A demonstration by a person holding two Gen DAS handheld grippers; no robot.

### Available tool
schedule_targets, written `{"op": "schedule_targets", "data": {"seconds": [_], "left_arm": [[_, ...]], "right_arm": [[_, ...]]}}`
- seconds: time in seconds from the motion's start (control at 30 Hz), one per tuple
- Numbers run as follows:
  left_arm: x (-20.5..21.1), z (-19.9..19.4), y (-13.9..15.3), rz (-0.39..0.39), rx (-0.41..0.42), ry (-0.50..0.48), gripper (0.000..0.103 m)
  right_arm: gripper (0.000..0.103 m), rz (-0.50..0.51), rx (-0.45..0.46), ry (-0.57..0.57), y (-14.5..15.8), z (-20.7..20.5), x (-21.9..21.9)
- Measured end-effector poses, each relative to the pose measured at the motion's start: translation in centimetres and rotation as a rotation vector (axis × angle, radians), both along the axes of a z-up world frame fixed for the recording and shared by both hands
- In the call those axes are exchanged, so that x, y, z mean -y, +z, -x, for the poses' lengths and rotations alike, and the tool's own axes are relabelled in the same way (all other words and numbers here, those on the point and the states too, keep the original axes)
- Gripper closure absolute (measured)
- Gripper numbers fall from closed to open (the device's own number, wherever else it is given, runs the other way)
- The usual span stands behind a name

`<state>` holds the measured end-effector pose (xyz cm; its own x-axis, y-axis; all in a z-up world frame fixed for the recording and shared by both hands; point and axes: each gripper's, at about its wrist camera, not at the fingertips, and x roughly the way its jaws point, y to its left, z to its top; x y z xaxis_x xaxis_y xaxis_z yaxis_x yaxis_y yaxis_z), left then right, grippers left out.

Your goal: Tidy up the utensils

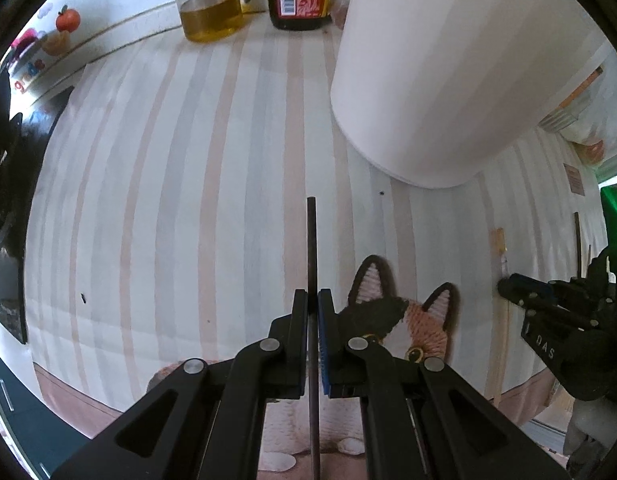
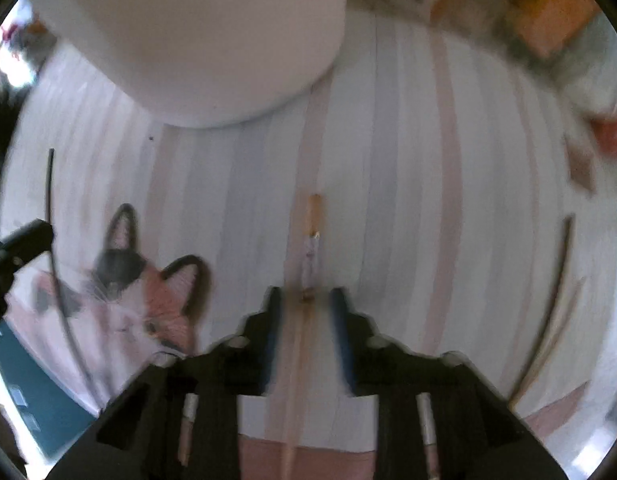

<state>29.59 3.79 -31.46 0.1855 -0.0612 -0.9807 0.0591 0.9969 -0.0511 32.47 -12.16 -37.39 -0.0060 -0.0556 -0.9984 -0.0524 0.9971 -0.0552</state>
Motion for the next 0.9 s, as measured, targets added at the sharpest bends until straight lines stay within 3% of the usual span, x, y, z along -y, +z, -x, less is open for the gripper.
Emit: {"op": "schedule_targets", "data": {"seconds": [0.1, 0.33, 0.5, 0.73, 0.8, 0.9], "left_arm": [[-0.3, 0.0, -0.1, 0.008, -0.001, 0.009, 0.101], [-1.1, 0.4, 2.1, 0.024, 0.048, 0.022, 0.101], [-1.5, 1.2, 5.4, 0.050, 0.111, 0.018, 0.101], [-1.6, 2.3, 10.6, 0.076, 0.226, -0.006, 0.101], [-1.5, 2.2, 11.9, 0.077, 0.264, -0.010, 0.101], [-1.1, 2.2, 13.8, 0.077, 0.319, -0.020, 0.101]], "right_arm": [[0.096, 0.006, 0.024, 0.013, 0.1, 0.7, -0.8], [0.097, -0.129, 0.161, -0.079, 3.8, 4.0, 1.9], [0.097, -0.193, 0.275, -0.097, 8.1, 6.5, 2.3], [0.097, -0.250, 0.456, -0.113, 14.3, 6.8, 2.7], [0.103, -0.257, 0.501, -0.112, 15.6, 5.9, 2.1], [0.103, -0.261, 0.551, -0.105, 17.6, 4.7, 2.1]]}}
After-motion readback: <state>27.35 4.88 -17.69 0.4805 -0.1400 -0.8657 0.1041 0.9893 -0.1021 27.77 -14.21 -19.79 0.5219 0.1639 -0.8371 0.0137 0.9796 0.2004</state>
